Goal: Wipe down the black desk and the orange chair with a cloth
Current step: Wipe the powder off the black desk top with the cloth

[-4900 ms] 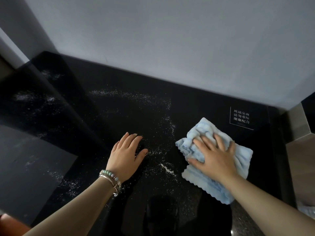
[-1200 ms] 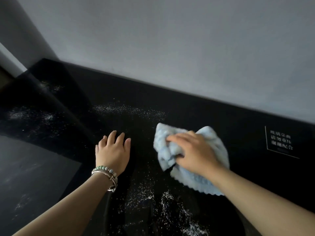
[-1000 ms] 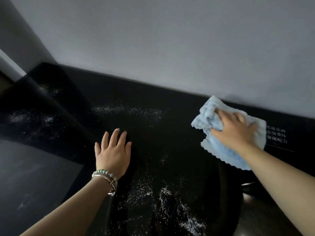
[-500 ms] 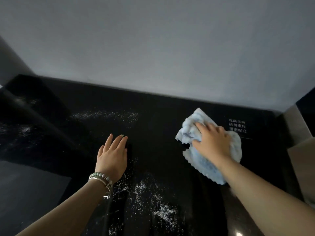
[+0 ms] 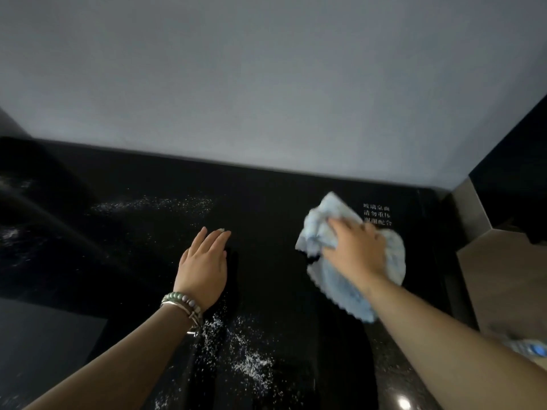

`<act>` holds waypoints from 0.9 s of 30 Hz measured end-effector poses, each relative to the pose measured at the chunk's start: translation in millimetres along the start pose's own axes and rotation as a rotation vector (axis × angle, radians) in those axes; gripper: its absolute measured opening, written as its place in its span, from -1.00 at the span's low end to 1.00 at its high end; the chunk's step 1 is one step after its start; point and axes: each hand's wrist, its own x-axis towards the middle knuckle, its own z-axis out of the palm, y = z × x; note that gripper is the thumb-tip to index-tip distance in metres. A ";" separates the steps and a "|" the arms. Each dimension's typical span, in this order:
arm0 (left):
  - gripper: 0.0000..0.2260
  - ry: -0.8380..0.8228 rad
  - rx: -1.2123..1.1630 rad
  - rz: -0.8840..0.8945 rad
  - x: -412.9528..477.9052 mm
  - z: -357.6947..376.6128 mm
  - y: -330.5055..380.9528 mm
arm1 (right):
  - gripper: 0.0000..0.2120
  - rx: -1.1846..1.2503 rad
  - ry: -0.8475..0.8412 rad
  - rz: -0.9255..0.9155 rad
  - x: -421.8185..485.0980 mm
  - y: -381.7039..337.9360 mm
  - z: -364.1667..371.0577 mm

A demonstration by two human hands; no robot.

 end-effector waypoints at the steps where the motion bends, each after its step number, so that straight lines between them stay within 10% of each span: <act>1: -0.60 0.002 -0.005 -0.002 1.1 1.3 2.7 | -0.63 -0.034 -0.031 0.003 -7.8 -3.5 8.3; 9: -0.59 0.018 0.025 -0.075 3.0 -1.8 -2.5 | -0.57 0.368 -0.168 -0.561 -67.4 -78.4 19.3; 12: -0.59 0.038 0.063 -0.113 -3.7 -11.1 -16.8 | -0.54 0.279 0.071 -0.273 -32.1 -59.9 10.4; 16: -0.59 0.015 0.080 -0.148 -10.2 -21.7 -42.6 | -0.56 0.018 -0.047 -0.034 -14.4 -57.8 16.7; 22: -0.58 -0.029 0.088 -0.143 -3.9 -30.4 -77.3 | -0.52 0.176 -0.059 -0.679 -61.7 -112.4 24.8; 27: -0.58 -0.057 0.076 -0.129 7.8 -48.5 -116.1 | -0.48 0.140 0.024 0.001 17.4 -114.8 10.8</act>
